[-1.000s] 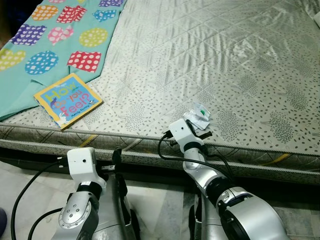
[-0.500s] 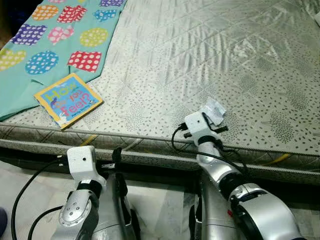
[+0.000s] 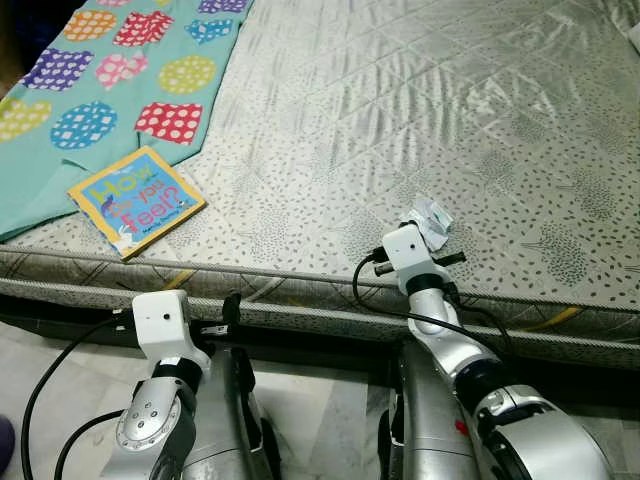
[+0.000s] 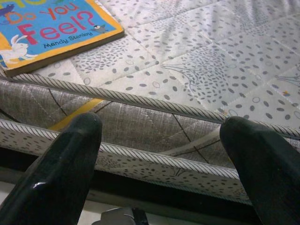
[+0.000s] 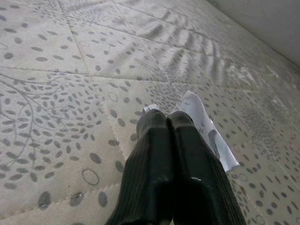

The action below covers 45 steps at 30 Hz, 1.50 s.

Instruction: Clean up the room

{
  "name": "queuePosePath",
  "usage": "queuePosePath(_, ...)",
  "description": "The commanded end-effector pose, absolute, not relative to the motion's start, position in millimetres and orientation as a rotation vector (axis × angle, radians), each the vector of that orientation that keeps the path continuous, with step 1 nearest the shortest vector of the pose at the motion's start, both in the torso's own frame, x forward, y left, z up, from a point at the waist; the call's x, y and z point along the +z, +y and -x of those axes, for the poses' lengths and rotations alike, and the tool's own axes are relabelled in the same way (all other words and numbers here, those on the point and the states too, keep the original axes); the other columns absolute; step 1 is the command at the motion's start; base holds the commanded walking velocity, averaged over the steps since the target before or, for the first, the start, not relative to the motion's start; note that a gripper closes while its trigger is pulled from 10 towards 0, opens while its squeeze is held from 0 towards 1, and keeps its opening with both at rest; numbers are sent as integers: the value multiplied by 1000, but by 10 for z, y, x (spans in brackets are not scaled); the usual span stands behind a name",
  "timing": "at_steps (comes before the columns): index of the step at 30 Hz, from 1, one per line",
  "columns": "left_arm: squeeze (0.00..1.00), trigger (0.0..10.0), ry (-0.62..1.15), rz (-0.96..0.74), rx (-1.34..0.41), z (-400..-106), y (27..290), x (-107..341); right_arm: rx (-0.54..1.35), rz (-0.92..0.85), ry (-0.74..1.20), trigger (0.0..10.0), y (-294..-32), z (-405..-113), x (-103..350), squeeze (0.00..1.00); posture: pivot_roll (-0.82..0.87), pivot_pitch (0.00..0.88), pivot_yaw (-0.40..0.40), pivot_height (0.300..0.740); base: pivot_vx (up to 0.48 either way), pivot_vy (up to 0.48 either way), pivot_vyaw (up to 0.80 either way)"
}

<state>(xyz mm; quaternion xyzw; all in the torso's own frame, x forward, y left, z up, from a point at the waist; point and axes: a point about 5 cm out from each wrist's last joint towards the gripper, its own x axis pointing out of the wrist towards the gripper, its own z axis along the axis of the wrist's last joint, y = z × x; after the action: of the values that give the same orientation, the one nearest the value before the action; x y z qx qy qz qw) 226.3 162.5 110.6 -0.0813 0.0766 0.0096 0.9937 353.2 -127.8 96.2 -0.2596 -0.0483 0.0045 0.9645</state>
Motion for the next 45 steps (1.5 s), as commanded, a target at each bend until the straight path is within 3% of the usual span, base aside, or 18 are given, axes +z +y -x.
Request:
queuePosePath(1,0,10000,172,158,23,-2238,1661,1057,43,504,-109,4902,-1244,-3473,924,90,101,235,53,530,0,0,0)
queuePosePath(2,0,10000,172,159,22,-2240,1658,1056,52,498,-111,7569,-1234,-3459,916,1000,101,235,55,530,0,0,0)
queuePosePath(4,0,10000,171,160,20,-2248,1651,1057,67,491,-120,10000,-1213,-3436,908,1000,100,234,56,530,0,0,0)
queuePosePath(16,0,10000,165,157,13,-2271,1650,1072,79,405,-124,10000,-1034,-3524,1010,1000,120,231,65,530,0,0,0)
queuePosePath(27,0,10000,164,155,7,-2265,1631,1089,28,516,-78,10000,-934,-3625,1042,1000,144,238,67,530,0,0,0)
queuePosePath(35,0,10000,165,150,14,-2251,1646,1093,18,669,26,10000,-1047,-3627,907,1000,151,246,61,530,0,0,0)
queuePosePath(36,0,10000,166,150,14,-2250,1647,1092,17,680,34,10000,-1055,-3629,902,961,151,247,62,530,0,0,0)
queuePosePath(37,0,10000,166,150,14,-2248,1648,1092,13,685,40,10000,-1065,-3633,901,776,151,247,61,530,0,0,0)
queuePosePath(38,0,10000,167,149,15,-2246,1648,1091,3,695,46,10000,-1084,-3648,915,322,152,247,61,530,0,0,0)
queuePosePath(39,0,10000,167,149,15,-2245,1648,1091,-2,694,48,10000,-1090,-3656,925,161,154,247,61,530,0,0,0)
queuePosePath(40,0,10000,167,149,15,-2245,1649,1092,-5,693,50,10000,-1092,-3661,931,161,154,247,61,530,0,0,0)
queuePosePath(41,0,10000,167,148,15,-2247,1650,1091,-14,693,57,10000,-1104,-3669,937,0,154,247,63,530,0,0,0)
queuePosePath(45,0,10000,166,147,16,-2249,1649,1091,-38,686,76,10000,-1150,-3689,953,0,157,244,63,530,0,0,0)
